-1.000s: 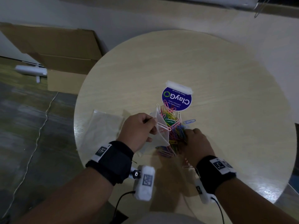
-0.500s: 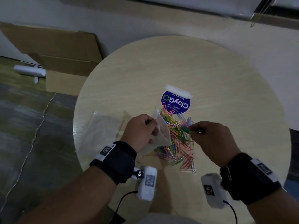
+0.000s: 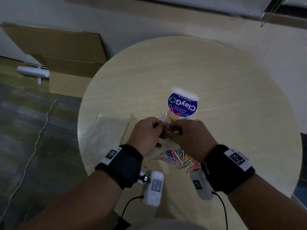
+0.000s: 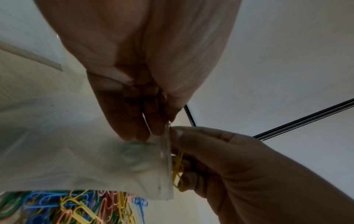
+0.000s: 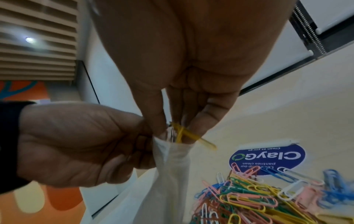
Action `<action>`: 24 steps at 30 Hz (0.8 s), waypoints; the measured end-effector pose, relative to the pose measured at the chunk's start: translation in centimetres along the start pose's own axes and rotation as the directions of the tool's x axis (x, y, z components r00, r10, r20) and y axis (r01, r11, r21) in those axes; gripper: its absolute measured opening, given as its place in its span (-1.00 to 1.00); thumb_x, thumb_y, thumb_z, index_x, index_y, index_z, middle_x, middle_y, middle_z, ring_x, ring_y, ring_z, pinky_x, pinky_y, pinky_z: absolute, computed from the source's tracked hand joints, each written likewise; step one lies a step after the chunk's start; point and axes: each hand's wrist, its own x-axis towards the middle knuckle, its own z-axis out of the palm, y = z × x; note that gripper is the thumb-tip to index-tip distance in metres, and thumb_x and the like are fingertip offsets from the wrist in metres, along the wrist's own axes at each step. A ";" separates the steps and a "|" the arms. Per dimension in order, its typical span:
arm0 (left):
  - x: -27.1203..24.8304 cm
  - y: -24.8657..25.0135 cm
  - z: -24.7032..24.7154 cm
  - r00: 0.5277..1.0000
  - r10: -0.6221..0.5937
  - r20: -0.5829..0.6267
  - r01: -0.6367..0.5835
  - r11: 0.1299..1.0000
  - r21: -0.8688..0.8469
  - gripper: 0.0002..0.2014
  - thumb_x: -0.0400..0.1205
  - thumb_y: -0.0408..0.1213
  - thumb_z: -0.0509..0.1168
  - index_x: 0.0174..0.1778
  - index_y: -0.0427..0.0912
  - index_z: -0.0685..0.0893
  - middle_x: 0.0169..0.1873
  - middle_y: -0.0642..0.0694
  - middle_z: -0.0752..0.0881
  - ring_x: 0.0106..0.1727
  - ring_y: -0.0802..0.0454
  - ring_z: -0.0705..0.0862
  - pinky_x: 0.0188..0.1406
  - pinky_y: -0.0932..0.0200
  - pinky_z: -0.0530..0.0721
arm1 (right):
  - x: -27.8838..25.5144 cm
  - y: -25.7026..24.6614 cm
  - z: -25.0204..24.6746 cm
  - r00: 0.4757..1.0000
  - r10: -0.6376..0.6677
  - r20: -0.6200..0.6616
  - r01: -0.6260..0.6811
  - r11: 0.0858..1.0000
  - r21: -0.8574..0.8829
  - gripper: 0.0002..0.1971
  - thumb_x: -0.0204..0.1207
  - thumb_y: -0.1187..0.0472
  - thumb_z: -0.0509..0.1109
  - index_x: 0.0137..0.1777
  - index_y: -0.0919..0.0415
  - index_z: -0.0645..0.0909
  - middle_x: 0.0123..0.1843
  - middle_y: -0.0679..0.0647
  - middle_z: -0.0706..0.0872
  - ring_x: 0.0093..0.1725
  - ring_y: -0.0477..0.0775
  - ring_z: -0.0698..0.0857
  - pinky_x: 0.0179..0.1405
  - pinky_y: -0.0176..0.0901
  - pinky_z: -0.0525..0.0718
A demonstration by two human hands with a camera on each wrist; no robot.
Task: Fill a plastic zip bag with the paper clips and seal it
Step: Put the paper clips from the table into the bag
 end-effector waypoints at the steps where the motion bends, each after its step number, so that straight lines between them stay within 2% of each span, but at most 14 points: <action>1: 0.0 0.0 -0.1 1.000 -0.002 0.000 0.002 1.000 0.000 -0.77 0.75 -0.21 0.28 -0.19 -0.13 0.73 -0.29 -0.13 0.81 -0.14 -0.10 0.83 -0.39 0.10 0.79 | -0.1 0.0 -0.3 1.000 0.001 -0.024 0.000 1.000 0.029 -0.82 0.51 0.07 0.40 0.03 0.06 0.77 -0.08 0.00 0.85 -0.08 -0.02 0.77 -0.02 -0.11 0.68; 4: 0.0 -0.2 -0.5 1.000 -0.004 -0.004 0.004 1.000 -0.002 -0.78 0.75 -0.19 0.28 -0.15 -0.17 0.73 -0.28 -0.13 0.82 -0.12 -0.15 0.82 -0.37 0.08 0.80 | -0.1 0.9 -1.1 0.986 0.145 -0.078 -0.116 0.948 0.295 -0.81 0.48 0.20 0.42 0.04 0.03 0.78 -0.14 -0.04 0.86 -0.15 -0.10 0.80 0.00 -0.03 0.77; 6: 0.0 -0.5 -0.7 1.000 0.000 -0.007 0.000 1.000 -0.006 -0.78 0.74 -0.21 0.29 -0.18 -0.16 0.73 -0.32 -0.10 0.81 -0.12 -0.20 0.82 -0.38 0.07 0.78 | 0.0 1.6 -1.1 0.962 0.256 -0.097 -0.188 0.875 0.446 -0.84 0.44 0.25 0.44 -0.08 0.00 0.78 -0.25 -0.04 0.84 -0.24 -0.10 0.81 -0.08 0.04 0.80; 8: -0.1 -0.5 -0.9 1.000 0.002 -0.006 -0.002 1.000 -0.016 -0.77 0.73 -0.23 0.29 -0.23 -0.14 0.72 -0.36 -0.06 0.79 -0.13 -0.23 0.81 -0.41 0.09 0.75 | 0.5 2.0 -0.5 0.947 0.295 -0.130 -0.218 0.882 0.419 -0.94 0.40 0.16 0.48 -0.15 -0.01 0.75 -0.30 -0.07 0.81 -0.28 -0.11 0.77 -0.18 -0.04 0.74; 10: -0.4 -0.2 -1.1 1.000 0.005 0.013 -0.005 1.000 -0.020 -0.77 0.73 -0.23 0.31 -0.24 -0.15 0.71 -0.37 -0.06 0.78 -0.17 -0.17 0.79 -0.41 0.09 0.75 | 0.8 1.7 0.3 0.966 0.257 -0.033 -0.233 0.916 0.327 -0.90 0.40 0.04 0.51 -0.15 0.01 0.74 -0.27 -0.11 0.78 -0.27 -0.17 0.70 -0.25 -0.21 0.60; 12: -0.4 0.0 -1.4 0.999 0.007 0.031 -0.007 1.000 0.000 -0.77 0.73 -0.21 0.31 -0.22 -0.18 0.72 -0.38 -0.06 0.78 -0.21 -0.10 0.77 -0.36 0.05 0.76 | 1.1 1.3 1.1 0.979 0.196 0.052 -0.203 0.950 0.237 -0.87 0.43 0.05 0.49 -0.16 0.08 0.76 -0.22 -0.06 0.79 -0.22 -0.10 0.70 -0.20 -0.18 0.60; 14: -0.1 -0.4 -2.4 0.999 0.041 -0.009 -0.040 0.998 0.037 -0.77 0.71 -0.15 0.31 -0.21 -0.14 0.71 -0.38 -0.05 0.78 -0.23 -0.11 0.77 -0.34 -0.01 0.70 | 1.5 1.0 1.4 0.984 0.176 0.020 -0.176 0.966 0.188 -0.90 0.44 0.11 0.45 -0.18 0.10 0.76 -0.21 -0.01 0.80 -0.20 -0.03 0.70 -0.13 -0.13 0.63; 16: 0.1 -1.4 -3.8 0.988 0.130 -0.081 -0.119 0.985 0.126 -0.80 0.60 0.04 0.41 -0.11 -0.01 0.70 -0.22 -0.01 0.79 -0.22 -0.11 0.75 -0.28 0.01 0.67 | 1.8 1.0 1.6 0.981 0.195 -0.010 -0.188 0.955 0.228 -0.92 0.43 0.13 0.42 -0.24 0.08 0.72 -0.27 -0.01 0.79 -0.27 0.02 0.72 -0.14 -0.03 0.71; 17: 0.0 -2.1 -4.3 0.986 0.153 -0.065 -0.136 0.968 0.213 -0.65 0.47 0.15 0.50 0.04 0.07 0.67 -0.05 0.07 0.76 -0.21 -0.03 0.73 -0.21 0.04 0.68 | 1.9 0.9 1.7 0.980 0.197 -0.016 -0.186 0.948 0.256 -0.92 0.43 0.14 0.41 -0.25 0.09 0.69 -0.30 0.01 0.78 -0.30 0.06 0.73 -0.16 0.04 0.74; 18: -0.1 -2.8 -4.4 0.989 0.145 0.001 -0.138 0.938 0.318 -0.33 0.30 0.26 0.58 0.27 0.13 0.58 0.19 0.14 0.68 -0.15 0.08 0.71 -0.12 0.09 0.70 | 1.9 0.9 1.9 0.980 0.198 -0.012 -0.187 0.943 0.277 -0.92 0.44 0.15 0.40 -0.25 0.10 0.67 -0.32 0.04 0.77 -0.31 0.10 0.73 -0.18 0.10 0.76; 19: 0.0 -3.7 -4.3 0.990 0.118 0.076 -0.139 0.899 0.414 0.03 0.11 0.37 0.62 0.49 0.16 0.41 0.39 0.19 0.54 0.01 0.16 0.70 0.01 0.08 0.72 | 2.0 0.9 2.1 0.982 0.189 -0.012 -0.177 0.940 0.293 -0.93 0.45 0.15 0.39 -0.24 0.11 0.66 -0.32 0.06 0.76 -0.31 0.13 0.73 -0.20 0.15 0.77; 20: 0.0 -4.4 -3.9 0.987 0.091 0.136 -0.145 0.866 0.479 0.30 -0.04 0.46 0.61 0.63 0.17 0.23 0.54 0.20 0.41 0.22 0.17 0.65 0.16 0.03 0.71 | 2.1 0.7 2.3 0.983 0.185 -0.004 -0.176 0.939 0.297 -0.93 0.46 0.15 0.39 -0.22 0.11 0.65 -0.32 0.07 0.76 -0.32 0.13 0.74 -0.23 0.16 0.77; 22: 0.4 -6.1 -3.0 0.980 0.109 0.169 -0.179 0.856 0.485 0.47 -0.11 0.51 0.61 0.71 0.18 0.08 0.63 0.16 0.34 0.50 0.13 0.53 0.37 -0.08 0.66 | 2.1 0.4 2.4 0.985 0.174 0.006 -0.168 0.941 0.295 -0.92 0.49 0.14 0.39 -0.18 0.11 0.66 -0.29 0.06 0.77 -0.33 0.09 0.74 -0.22 0.15 0.76; 24: 1.0 -7.4 -2.4 0.981 0.133 0.140 -0.183 0.866 0.465 0.29 0.10 0.37 0.65 0.70 0.13 0.14 0.58 0.07 0.44 0.50 0.03 0.56 0.37 -0.13 0.65 | 2.0 0.2 2.5 0.988 0.157 0.012 -0.152 0.938 0.312 -0.92 0.49 0.11 0.40 -0.16 0.09 0.68 -0.26 0.01 0.78 -0.27 0.06 0.75 -0.17 0.16 0.76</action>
